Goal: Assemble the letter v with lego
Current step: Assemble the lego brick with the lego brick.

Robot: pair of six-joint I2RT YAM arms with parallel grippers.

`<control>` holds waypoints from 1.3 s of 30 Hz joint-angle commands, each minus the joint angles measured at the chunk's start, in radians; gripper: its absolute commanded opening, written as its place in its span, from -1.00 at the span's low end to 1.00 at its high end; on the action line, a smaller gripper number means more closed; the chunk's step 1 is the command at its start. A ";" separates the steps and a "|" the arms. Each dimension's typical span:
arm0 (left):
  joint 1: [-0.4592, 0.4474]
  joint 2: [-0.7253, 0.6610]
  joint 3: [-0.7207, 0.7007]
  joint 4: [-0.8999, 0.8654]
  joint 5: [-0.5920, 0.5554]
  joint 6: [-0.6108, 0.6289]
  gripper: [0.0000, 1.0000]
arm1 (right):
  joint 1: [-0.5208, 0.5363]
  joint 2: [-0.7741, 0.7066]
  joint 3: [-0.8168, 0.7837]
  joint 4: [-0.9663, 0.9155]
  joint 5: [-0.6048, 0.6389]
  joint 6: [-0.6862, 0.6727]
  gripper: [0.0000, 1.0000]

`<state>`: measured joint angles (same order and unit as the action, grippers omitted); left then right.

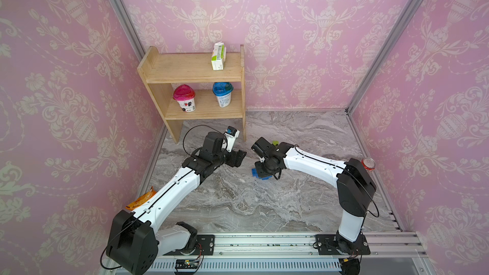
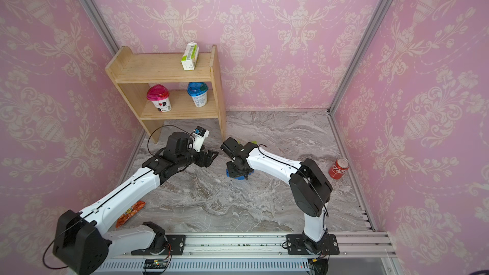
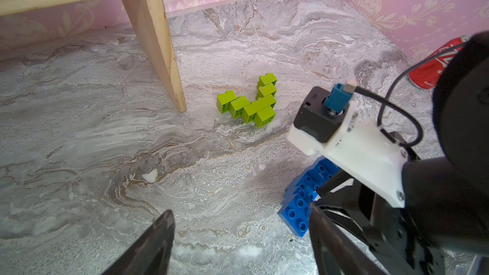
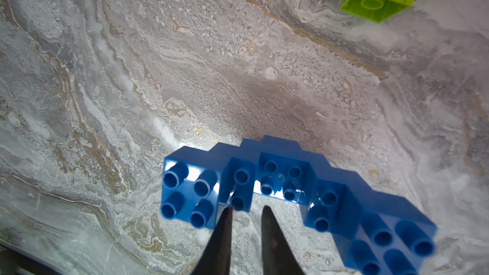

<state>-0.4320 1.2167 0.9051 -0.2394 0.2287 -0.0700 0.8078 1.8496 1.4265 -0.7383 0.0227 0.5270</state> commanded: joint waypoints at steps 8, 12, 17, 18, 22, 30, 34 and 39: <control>0.013 -0.012 -0.023 0.011 -0.021 -0.016 0.61 | 0.005 0.026 0.054 -0.019 0.009 -0.004 -0.67; 0.013 -0.013 -0.023 0.010 -0.025 -0.014 0.61 | 0.006 0.038 0.062 -0.027 0.014 -0.007 -0.67; 0.013 -0.014 -0.023 0.011 -0.025 -0.014 0.61 | 0.005 0.051 0.056 -0.032 0.025 -0.004 -0.68; 0.013 -0.015 -0.023 0.011 -0.025 -0.014 0.61 | 0.006 0.052 0.052 -0.032 0.025 -0.004 -0.68; 0.013 -0.019 -0.023 0.010 -0.025 -0.014 0.61 | 0.005 0.056 0.045 -0.029 0.025 -0.002 -0.68; 0.013 -0.035 -0.026 0.011 -0.023 -0.017 0.61 | -0.001 0.018 0.037 -0.031 0.039 -0.004 -0.67; 0.013 -0.047 -0.029 0.014 -0.032 -0.019 0.63 | -0.007 -0.055 0.022 -0.023 0.046 -0.015 -0.51; 0.015 -0.054 -0.031 0.019 -0.040 -0.023 0.69 | -0.006 -0.170 -0.068 -0.015 0.071 -0.001 -0.08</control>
<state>-0.4271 1.1793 0.8928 -0.2386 0.2173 -0.0708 0.8051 1.7565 1.4048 -0.7353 0.0570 0.5171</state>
